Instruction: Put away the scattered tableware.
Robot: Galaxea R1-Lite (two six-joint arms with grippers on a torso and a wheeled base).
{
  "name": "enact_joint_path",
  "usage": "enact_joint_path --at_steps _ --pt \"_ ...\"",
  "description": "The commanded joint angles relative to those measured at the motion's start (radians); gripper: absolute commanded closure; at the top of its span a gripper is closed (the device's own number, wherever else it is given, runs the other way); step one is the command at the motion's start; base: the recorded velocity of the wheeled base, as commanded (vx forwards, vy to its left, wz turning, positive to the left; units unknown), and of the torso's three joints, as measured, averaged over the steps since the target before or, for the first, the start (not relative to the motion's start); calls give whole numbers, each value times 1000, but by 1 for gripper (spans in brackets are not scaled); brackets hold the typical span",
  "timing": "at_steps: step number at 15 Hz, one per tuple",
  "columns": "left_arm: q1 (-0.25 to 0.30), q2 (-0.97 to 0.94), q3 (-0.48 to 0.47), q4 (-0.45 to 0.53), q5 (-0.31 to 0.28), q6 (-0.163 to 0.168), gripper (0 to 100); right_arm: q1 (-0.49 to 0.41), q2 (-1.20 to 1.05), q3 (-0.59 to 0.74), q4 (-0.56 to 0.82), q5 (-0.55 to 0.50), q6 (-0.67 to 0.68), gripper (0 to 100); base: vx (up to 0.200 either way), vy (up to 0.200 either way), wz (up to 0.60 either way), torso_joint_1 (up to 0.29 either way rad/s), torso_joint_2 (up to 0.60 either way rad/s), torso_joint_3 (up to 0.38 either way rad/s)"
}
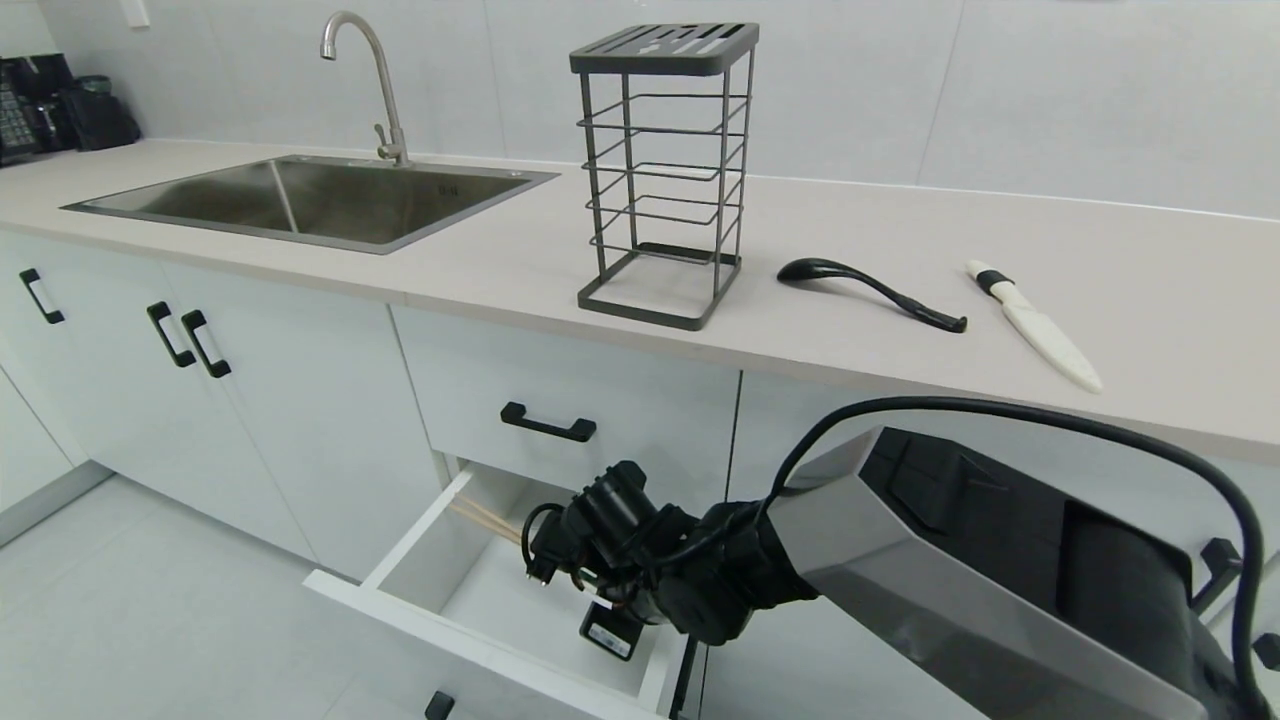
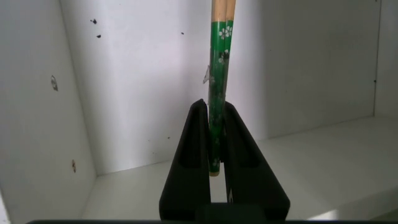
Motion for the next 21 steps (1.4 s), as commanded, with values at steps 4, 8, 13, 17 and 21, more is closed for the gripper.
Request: enact_joint_path --at_steps 4,8,13,17,21 --pt "0 1 0 -2 0 0 0 -12 22 -55 -3 -1 -1 100 0 0 0 -71 183 66" --pt "0 1 0 -2 0 0 0 -14 44 -55 2 -43 0 100 0 0 0 -2 39 18" --pt "0 1 0 -2 0 0 0 0 67 -83 2 -46 -6 100 0 0 0 0 0 0" --pt "0 1 0 -2 0 0 0 8 61 -87 6 -43 -6 0 0 0 0 0 0 0" --pt "0 1 0 -2 0 0 0 11 -48 -80 8 -41 -9 0 0 0 0 0 0 0"
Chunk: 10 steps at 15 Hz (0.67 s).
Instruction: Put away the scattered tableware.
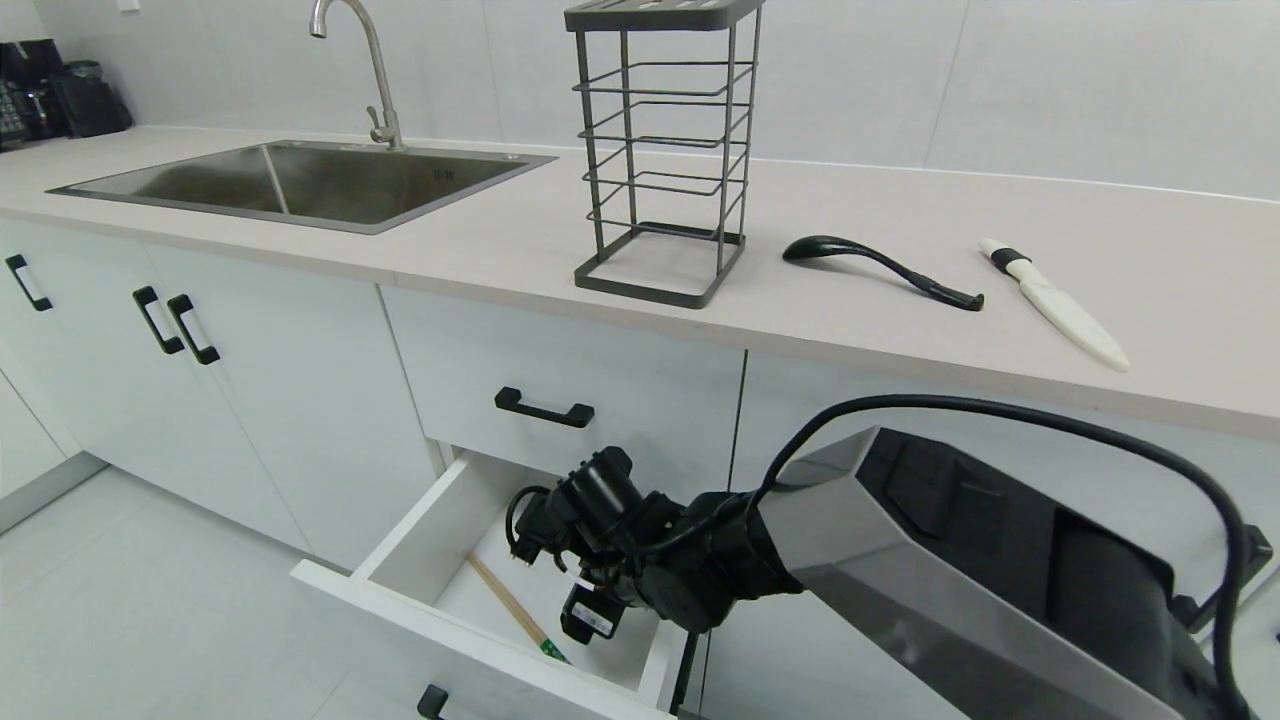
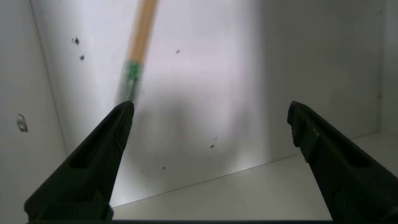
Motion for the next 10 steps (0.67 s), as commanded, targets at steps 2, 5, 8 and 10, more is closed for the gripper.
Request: enact_joint_path --at_steps 2,5,8,10 --pt "0 1 0 0 0 0 0 21 -119 57 1 2 0 0 0 0 0 0 0 0" --pt "0 1 0 0 0 0 0 41 -191 92 -1 2 -1 0 0 0 0 0 0 0" --pt "-2 1 0 0 0 0 0 68 -242 105 2 4 -38 0 0 0 0 0 0 0" --pt "0 1 0 0 0 0 0 82 -301 169 2 1 -38 0 0 0 0 0 0 0"
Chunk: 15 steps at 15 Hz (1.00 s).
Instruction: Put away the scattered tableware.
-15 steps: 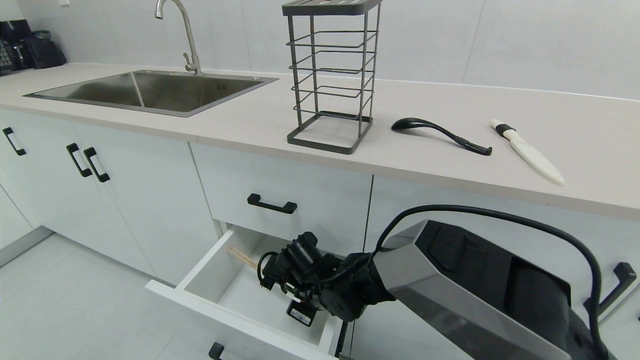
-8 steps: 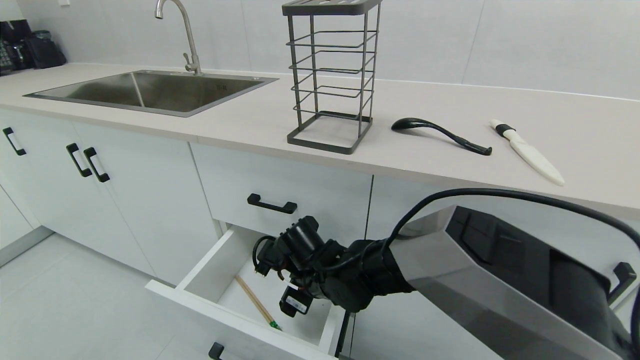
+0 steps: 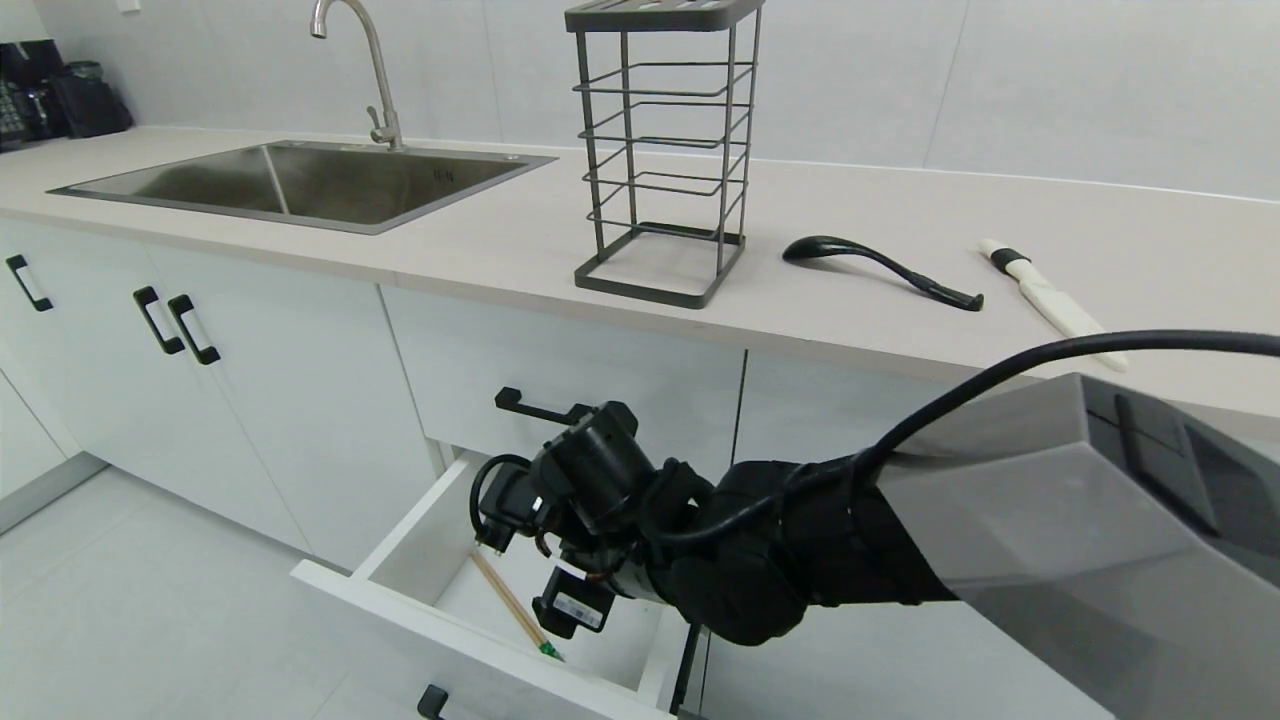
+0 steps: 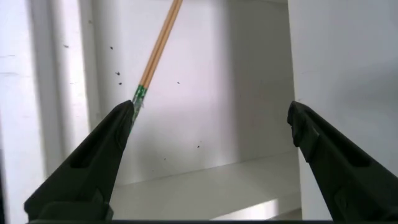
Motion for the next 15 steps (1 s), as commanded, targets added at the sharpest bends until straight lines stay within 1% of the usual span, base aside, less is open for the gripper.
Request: enact_joint_path --at_steps 1,3,5,6,9,12,15 --pt "0 1 0 0 0 0 0 12 -82 88 -7 -4 2 0 0 0 0 0 0 0" --pt "0 1 0 0 0 0 0 13 -124 191 -26 -6 18 0 0 0 0 0 0 0" --pt "0 1 0 0 0 0 0 13 -128 246 -87 -6 16 0 0 0 0 0 0 0" --pt "0 1 0 0 0 0 0 13 -127 248 -108 -6 13 0 0 0 0 0 0 0" --pt "0 1 0 0 0 0 0 13 -124 241 -111 -6 11 0 0 0 0 22 -28 -7" --pt "0 1 0 0 0 0 0 15 -120 240 -111 -4 13 0 0 0 0 193 -92 -108" --pt "0 1 0 0 0 0 0 22 -120 240 -108 -3 14 0 0 0 0 243 -587 -217"
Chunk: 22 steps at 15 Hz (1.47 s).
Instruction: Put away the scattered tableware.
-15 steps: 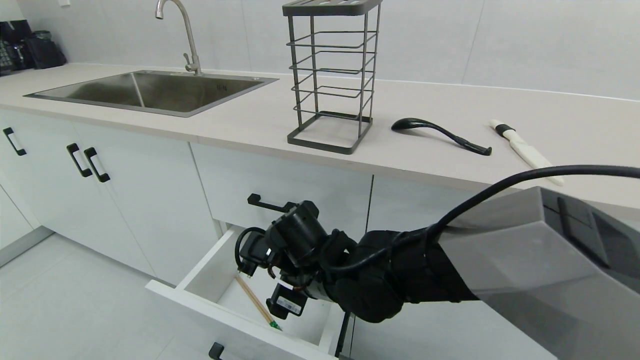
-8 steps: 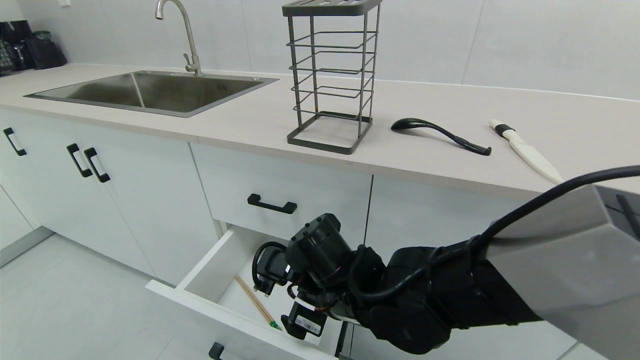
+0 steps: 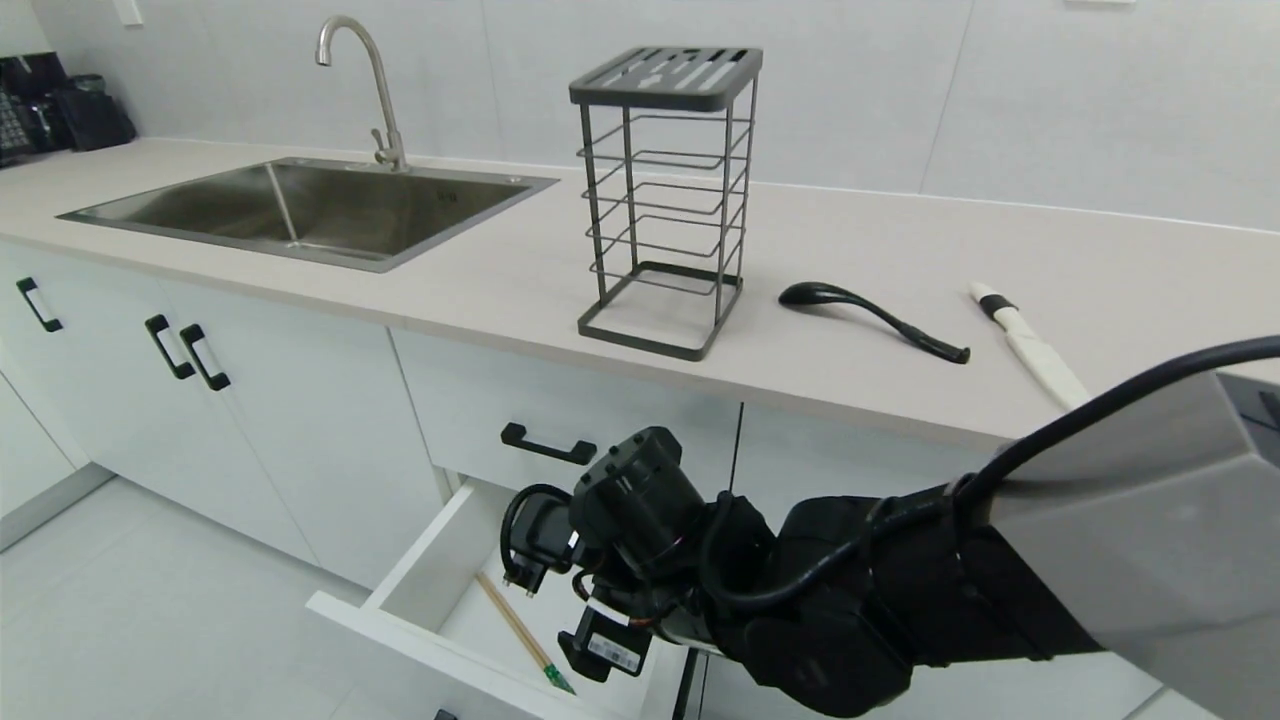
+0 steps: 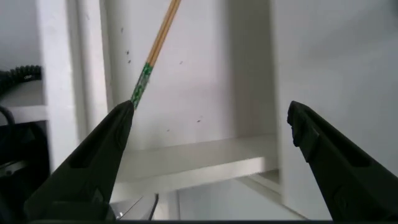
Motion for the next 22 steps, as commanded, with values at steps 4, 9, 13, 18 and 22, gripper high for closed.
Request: enact_joint_path --at_steps 4,9,13,18,22 --pt "1 1 0 1 0 0 0 5 1 3 4 2 1 0 0 0 0 240 -516 -226" --pt "1 1 0 1 0 0 0 6 2 4 7 2 3 0 0 0 0 204 -493 -221" --pt "1 1 0 1 0 0 0 12 5 3 9 2 4 0 0 0 0 332 -496 -246" --pt "1 1 0 1 0 0 0 14 7 4 27 3 6 0 0 0 0 279 -526 -252" --pt "1 1 0 1 0 0 0 12 7 13 30 8 9 0 0 0 0 289 -565 -275"
